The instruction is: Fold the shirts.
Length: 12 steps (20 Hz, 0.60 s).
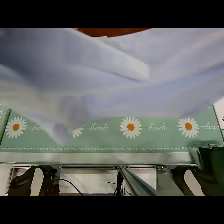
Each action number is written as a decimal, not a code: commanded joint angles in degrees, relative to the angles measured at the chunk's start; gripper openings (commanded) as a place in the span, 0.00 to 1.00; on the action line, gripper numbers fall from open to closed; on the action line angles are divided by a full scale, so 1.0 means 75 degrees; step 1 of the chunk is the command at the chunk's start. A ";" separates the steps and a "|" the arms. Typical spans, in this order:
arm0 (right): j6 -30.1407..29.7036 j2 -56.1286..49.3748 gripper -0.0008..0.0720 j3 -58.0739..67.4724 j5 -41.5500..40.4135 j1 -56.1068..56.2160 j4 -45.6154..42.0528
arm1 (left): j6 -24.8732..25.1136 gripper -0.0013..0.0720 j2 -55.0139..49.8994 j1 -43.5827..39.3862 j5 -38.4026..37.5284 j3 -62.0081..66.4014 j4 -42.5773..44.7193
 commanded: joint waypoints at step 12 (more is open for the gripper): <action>-0.0041 -0.0697 0.06 -0.1923 0.3864 0.1218 -0.1687 | -0.0790 0.05 -0.0306 0.0050 -0.5155 -0.1422 0.0729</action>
